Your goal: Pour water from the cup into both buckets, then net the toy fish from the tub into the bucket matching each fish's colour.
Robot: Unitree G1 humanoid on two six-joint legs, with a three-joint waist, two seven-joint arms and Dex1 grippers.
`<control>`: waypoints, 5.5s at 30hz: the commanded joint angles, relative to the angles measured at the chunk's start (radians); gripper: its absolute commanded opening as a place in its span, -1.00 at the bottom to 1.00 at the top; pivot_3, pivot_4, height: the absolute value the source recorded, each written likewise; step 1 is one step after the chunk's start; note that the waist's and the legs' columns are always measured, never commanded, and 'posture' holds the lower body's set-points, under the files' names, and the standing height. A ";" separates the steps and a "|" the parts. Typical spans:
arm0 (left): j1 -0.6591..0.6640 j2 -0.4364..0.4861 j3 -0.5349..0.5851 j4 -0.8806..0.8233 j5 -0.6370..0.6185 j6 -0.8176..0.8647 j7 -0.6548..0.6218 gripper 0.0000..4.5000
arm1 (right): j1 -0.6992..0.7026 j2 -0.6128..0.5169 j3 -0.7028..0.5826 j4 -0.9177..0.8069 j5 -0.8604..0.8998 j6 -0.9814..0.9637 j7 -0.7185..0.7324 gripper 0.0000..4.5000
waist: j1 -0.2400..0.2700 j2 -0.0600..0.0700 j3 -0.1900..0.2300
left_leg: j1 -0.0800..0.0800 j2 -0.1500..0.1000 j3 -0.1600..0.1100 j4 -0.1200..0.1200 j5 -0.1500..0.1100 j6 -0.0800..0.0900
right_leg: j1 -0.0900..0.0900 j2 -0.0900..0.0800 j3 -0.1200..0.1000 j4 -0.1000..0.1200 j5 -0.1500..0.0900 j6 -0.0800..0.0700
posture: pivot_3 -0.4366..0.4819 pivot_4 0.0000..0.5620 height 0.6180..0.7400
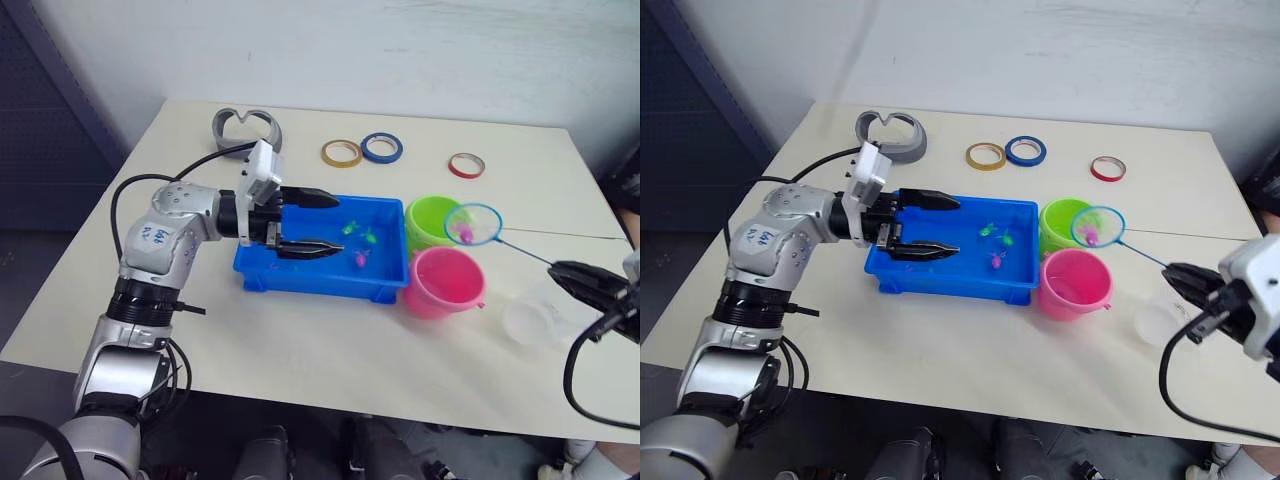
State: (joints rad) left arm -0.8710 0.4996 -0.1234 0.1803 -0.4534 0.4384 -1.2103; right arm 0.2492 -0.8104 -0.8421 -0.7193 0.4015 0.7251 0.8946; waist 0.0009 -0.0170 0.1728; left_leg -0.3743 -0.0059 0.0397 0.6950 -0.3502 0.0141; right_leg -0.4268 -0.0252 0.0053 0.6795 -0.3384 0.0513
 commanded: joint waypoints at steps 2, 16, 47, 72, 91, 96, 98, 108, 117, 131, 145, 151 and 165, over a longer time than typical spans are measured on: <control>-0.075 -0.052 -0.011 0.112 0.038 -0.100 -0.042 0.97 | 0.178 0.022 -0.029 -0.051 -0.285 -0.471 0.018 -1.00 | -0.002 0.000 0.000 | 0.000 0.000 0.001 0.000 0.000 0.000 | 0.000 0.000 0.001 0.000 0.000 0.000 | -0.05 -0.47 1.00; -0.119 -0.059 0.010 0.210 0.078 -0.171 -0.077 0.97 | 0.253 -0.061 -0.079 0.307 -0.949 -1.499 -0.333 -1.00 | -0.002 -0.001 0.000 | 0.004 0.000 0.004 -0.001 0.001 -0.001 | 0.001 0.001 0.003 -0.001 0.000 0.000 | -0.05 -0.47 1.00; 0.217 0.191 0.114 -0.210 0.100 0.051 0.085 0.97 | -0.739 -0.220 1.006 0.625 -0.832 -1.126 -0.183 -1.00 | -0.027 0.000 0.001 | 0.000 0.000 0.001 0.003 0.000 0.000 | -0.001 -0.001 0.001 0.001 0.000 0.000 | -0.05 -0.47 1.00; 0.203 0.177 0.122 -0.215 0.083 0.047 0.131 0.97 | -0.585 -0.070 0.836 0.344 -0.206 -0.200 0.053 -1.00 | -0.028 0.000 0.001 | 0.002 0.000 0.000 0.003 0.001 -0.001 | 0.000 -0.001 0.001 0.002 0.000 0.000 | -0.05 -0.47 1.00; 0.199 0.257 0.100 -0.044 0.177 -0.105 0.056 0.97 | -0.646 -0.095 0.958 0.352 -0.356 -0.338 -0.059 -1.00 | -0.028 0.000 0.001 | 0.001 0.000 0.000 0.002 0.000 -0.001 | -0.001 -0.001 0.001 0.001 0.000 0.000 | -0.05 -0.47 1.00; 0.214 0.260 0.114 -0.093 0.160 -0.072 0.068 0.97 | -0.670 -0.103 1.003 0.405 -0.429 -0.474 -0.031 -1.00 | -0.027 0.000 0.001 | 0.000 0.000 0.000 0.002 0.000 0.000 | -0.001 -0.001 0.000 0.001 0.000 0.000 | -0.05 -0.47 1.00; 0.223 0.261 0.124 -0.115 0.152 -0.056 0.078 0.97 | -0.681 -0.104 1.011 0.427 -0.457 -0.541 -0.025 -1.00 | -0.027 0.000 0.001 | 0.000 0.000 0.000 0.002 0.000 0.000 | -0.001 -0.001 0.000 0.001 0.000 0.000 | -0.05 -0.47 1.00; 0.241 0.254 0.139 -0.148 0.141 -0.029 0.104 0.97 | -0.786 -0.094 1.019 0.566 -0.561 -0.669 -0.040 -1.00 | -0.028 0.000 0.001 | 0.001 0.000 0.000 0.002 0.001 -0.001 | -0.002 -0.001 0.000 0.001 0.000 0.000 | -0.05 -0.47 1.00; 0.228 0.243 0.135 -0.134 0.139 -0.033 0.104 0.97 | -0.681 -0.121 0.995 0.518 -0.515 -0.700 0.052 -1.00 | -0.027 0.000 0.001 | -0.001 0.000 0.000 0.002 0.000 0.000 | -0.001 -0.001 0.000 0.001 0.000 0.000 | -0.05 -0.47 1.00; 0.206 0.226 0.132 -0.107 0.141 -0.044 0.101 0.97 | -0.648 0.024 0.856 0.306 -0.145 0.011 0.026 -1.00 | -0.027 0.000 0.001 | 0.000 0.000 -0.001 0.003 0.000 0.000 | -0.001 -0.001 0.000 0.001 0.000 0.000 | -0.05 -0.47 1.00; 0.117 0.091 0.101 -0.102 0.025 0.038 0.033 0.97 | -0.512 0.067 0.494 0.128 0.112 0.242 -0.093 -1.00 | -0.019 0.000 0.001 | -0.001 0.000 -0.001 0.001 0.000 0.000 | -0.001 -0.001 -0.001 0.001 0.000 0.000 | -0.05 -0.47 1.00; 0.041 0.035 0.052 -0.014 0.044 -0.003 -0.018 0.97 | -0.295 0.073 0.219 -0.029 0.230 0.278 -0.109 -1.00 | -0.002 0.000 0.001 | -0.001 0.000 -0.001 0.002 0.000 0.000 | -0.001 -0.001 0.000 0.001 0.000 0.000 | -0.05 -0.47 1.00; -0.120 -0.094 -0.021 0.257 0.118 -0.189 -0.135 0.97 | 0.259 0.088 -0.011 -0.100 -0.224 -0.455 -0.065 -1.00 | -0.004 0.000 0.000 | 0.002 0.000 0.001 0.001 0.000 -0.001 | 0.000 0.001 0.001 -0.001 0.000 0.000 | -0.05 -0.47 1.00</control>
State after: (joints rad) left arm -0.9613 0.4084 -0.1490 0.4342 -0.3418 0.2736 -1.3326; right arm 0.4936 -0.7078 -0.8622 -0.8206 0.2839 0.4464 0.8193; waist -0.0026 -0.0171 0.1732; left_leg -0.3726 -0.0061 0.0405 0.6957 -0.3499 0.0136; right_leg -0.4264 -0.0243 0.0067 0.6790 -0.3385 0.0514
